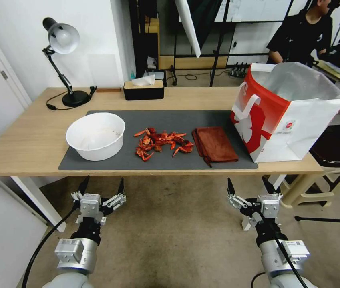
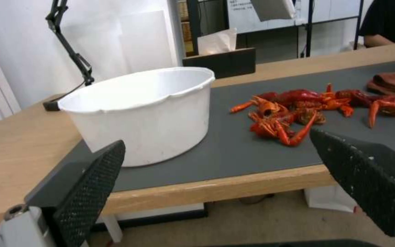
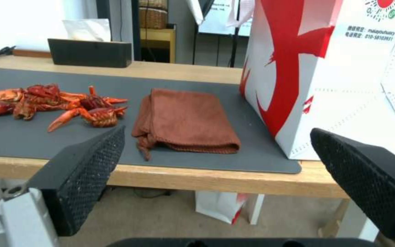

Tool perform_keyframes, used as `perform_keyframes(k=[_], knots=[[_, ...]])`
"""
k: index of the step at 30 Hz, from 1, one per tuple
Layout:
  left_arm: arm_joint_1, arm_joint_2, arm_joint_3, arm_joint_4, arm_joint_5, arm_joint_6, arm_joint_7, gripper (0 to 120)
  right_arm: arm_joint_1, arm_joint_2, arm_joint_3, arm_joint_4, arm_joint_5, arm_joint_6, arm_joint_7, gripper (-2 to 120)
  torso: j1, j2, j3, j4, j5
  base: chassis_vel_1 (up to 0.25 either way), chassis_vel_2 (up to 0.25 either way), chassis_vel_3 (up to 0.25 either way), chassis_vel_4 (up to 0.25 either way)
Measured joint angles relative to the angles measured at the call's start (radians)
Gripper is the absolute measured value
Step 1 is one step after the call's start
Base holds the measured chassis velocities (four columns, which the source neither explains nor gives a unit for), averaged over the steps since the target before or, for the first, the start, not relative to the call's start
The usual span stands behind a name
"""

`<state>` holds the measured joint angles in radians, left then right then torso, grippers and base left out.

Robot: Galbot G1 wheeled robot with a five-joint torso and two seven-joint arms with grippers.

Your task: Sweep shrimp from table into container with towel, then put container into takeout bag.

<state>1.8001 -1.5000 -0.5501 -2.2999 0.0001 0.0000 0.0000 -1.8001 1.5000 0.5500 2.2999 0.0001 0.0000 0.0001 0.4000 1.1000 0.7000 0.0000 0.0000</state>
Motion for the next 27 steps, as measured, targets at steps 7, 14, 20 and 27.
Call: perform_keyframes(k=[7,14,20,27], knots=[[0.000,0.000,0.000,0.000,0.000,0.000,0.000,100,0.000,0.000,0.000,0.000,0.000,0.000,0.000,100,0.000,0.000,0.000,0.0000,0.0000,0.000,0.000,0.000,0.000],[0.000,0.000,0.000,0.000,0.000,0.000,0.000,100,0.000,0.000,0.000,0.000,0.000,0.000,0.000,100,0.000,0.000,0.000,0.0000,0.0000,0.000,0.000,0.000,0.000],[0.000,0.000,0.000,0.000,0.000,0.000,0.000,100,0.000,0.000,0.000,0.000,0.000,0.000,0.000,100,0.000,0.000,0.000,0.0000,0.0000,0.000,0.000,0.000,0.000],[-0.006,0.007,0.035,0.011,-0.014,-0.025,-0.046,100,0.001,0.025,-0.025,-0.049,-0.029,0.062,-0.007,100,0.000,0.000,0.000,0.0003,-0.0012,0.000,0.000,0.000,0.000]])
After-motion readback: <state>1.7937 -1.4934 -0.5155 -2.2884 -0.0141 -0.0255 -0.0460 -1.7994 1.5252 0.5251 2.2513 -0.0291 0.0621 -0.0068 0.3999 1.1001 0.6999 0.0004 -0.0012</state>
